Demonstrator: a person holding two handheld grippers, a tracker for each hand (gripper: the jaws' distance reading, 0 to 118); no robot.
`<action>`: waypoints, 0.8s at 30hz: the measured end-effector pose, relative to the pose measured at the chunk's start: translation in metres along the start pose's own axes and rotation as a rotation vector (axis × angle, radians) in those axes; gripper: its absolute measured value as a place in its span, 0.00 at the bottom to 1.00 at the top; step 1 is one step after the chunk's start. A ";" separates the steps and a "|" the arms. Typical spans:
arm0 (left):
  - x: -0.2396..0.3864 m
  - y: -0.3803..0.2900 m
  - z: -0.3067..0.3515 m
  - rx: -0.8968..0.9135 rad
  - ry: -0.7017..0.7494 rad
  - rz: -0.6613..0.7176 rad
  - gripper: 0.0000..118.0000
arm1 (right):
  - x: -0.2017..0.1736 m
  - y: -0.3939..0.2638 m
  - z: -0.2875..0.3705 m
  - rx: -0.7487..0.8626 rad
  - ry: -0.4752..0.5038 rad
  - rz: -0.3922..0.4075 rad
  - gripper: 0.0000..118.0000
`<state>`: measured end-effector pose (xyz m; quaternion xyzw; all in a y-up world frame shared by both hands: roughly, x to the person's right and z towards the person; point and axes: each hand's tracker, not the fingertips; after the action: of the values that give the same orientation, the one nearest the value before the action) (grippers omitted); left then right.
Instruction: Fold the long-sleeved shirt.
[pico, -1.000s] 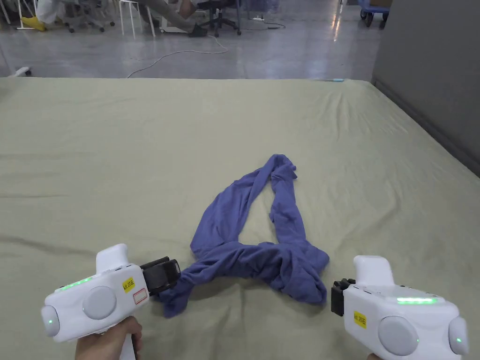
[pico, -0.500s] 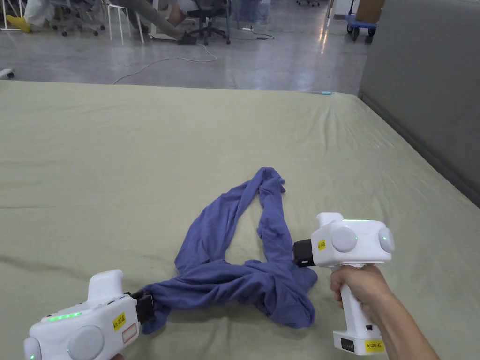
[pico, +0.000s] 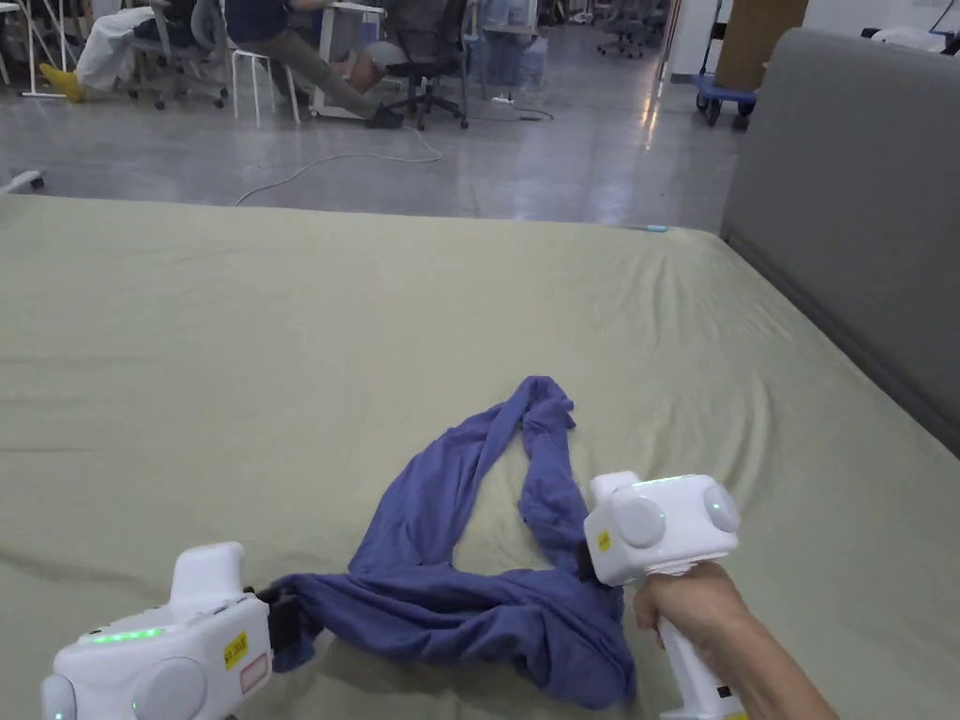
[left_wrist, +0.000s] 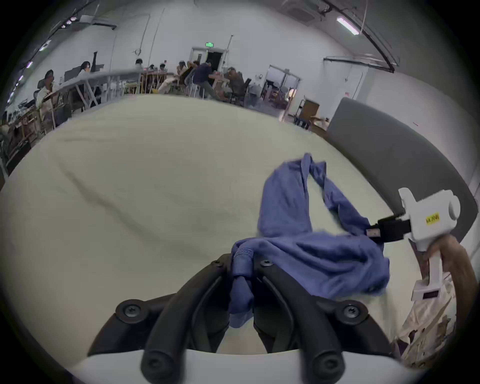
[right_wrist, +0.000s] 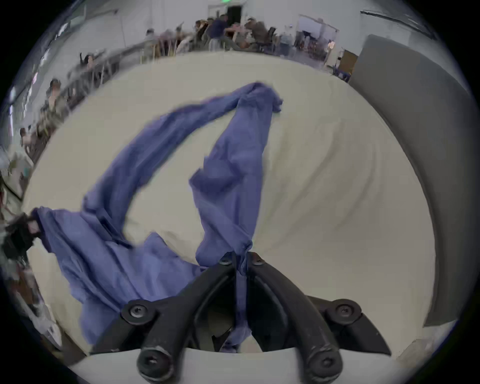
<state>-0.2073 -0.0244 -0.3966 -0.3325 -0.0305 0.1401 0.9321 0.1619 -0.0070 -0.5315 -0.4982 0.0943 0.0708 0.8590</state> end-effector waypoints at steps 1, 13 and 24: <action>0.001 0.015 0.004 0.037 -0.013 0.000 0.10 | 0.011 0.006 0.010 0.050 0.033 -0.057 0.01; 0.053 0.259 0.048 0.374 -0.202 -0.077 0.10 | 0.067 0.160 0.224 0.617 0.083 -0.120 0.01; 0.092 0.383 0.089 0.473 -0.043 -0.016 0.10 | 0.099 0.248 0.294 0.764 -0.152 -0.160 0.01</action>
<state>-0.2245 0.3396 -0.5717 -0.1016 -0.0193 0.1429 0.9843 0.2318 0.3741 -0.6206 -0.1420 0.0107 0.0003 0.9898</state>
